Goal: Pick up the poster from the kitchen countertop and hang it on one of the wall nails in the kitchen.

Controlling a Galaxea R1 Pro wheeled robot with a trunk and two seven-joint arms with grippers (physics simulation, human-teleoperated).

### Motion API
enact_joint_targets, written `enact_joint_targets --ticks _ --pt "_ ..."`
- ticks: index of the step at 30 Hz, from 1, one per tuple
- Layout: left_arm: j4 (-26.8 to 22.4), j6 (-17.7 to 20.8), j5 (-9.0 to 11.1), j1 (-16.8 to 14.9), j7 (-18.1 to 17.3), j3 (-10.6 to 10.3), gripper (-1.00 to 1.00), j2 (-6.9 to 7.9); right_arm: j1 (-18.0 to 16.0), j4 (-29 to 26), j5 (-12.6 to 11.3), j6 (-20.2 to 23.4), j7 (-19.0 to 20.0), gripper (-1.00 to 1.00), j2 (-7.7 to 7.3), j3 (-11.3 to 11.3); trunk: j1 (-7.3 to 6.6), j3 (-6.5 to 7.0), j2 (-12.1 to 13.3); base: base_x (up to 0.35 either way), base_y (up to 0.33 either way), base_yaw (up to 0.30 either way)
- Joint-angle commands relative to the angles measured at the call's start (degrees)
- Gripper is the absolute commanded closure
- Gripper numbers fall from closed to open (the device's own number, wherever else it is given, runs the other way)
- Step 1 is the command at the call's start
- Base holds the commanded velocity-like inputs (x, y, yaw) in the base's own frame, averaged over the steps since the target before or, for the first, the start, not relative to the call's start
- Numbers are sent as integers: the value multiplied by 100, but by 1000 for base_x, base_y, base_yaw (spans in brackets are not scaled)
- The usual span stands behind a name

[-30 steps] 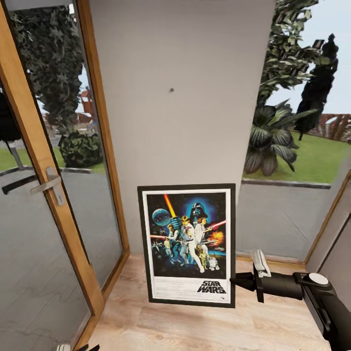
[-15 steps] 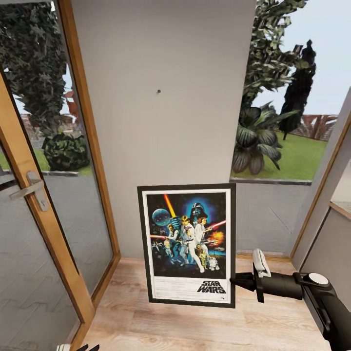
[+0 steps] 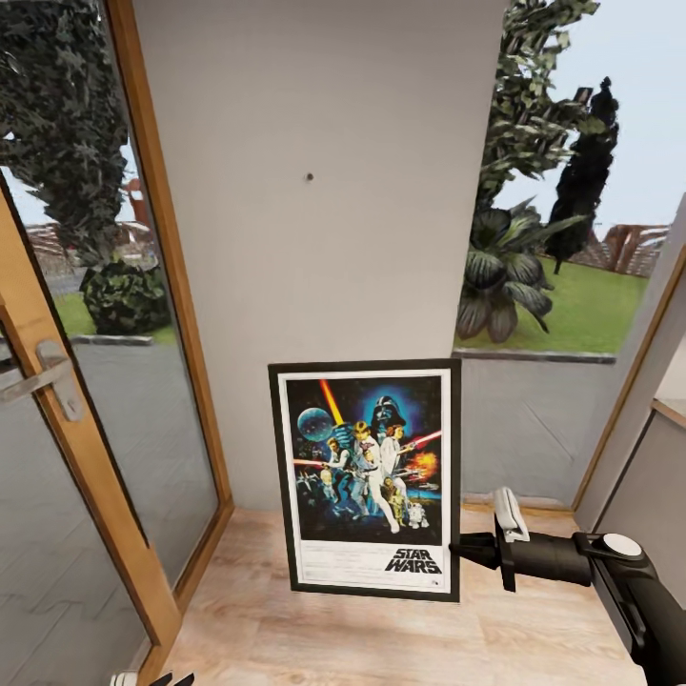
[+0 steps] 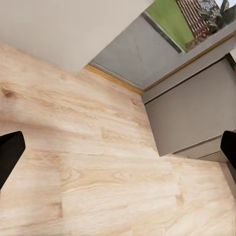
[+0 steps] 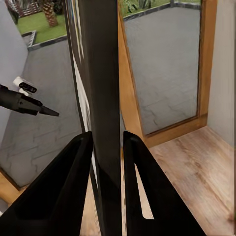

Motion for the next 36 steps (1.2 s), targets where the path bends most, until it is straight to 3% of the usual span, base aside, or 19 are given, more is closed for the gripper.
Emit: enact_joint_targets --ticks 1,10,28,36 --pt "3 -59 -61 -4 -11 48 -100 -1 -2 1 -4 74 33 100 1 -4 5 -2 -4 295 0 0" --pt "3 -59 -61 -4 -11 48 -100 5 -2 0 -5 73 33 100 5 -4 5 -2 -4 272 0 -2" --pt "3 -59 -61 -4 -11 48 -100 17 -2 -2 -8 76 33 100 6 -4 5 -2 -4 30 0 -86" --pt "3 -59 -61 -4 -11 48 -100 17 -2 -2 -7 77 33 100 6 -4 5 -2 -4 214 0 -2"
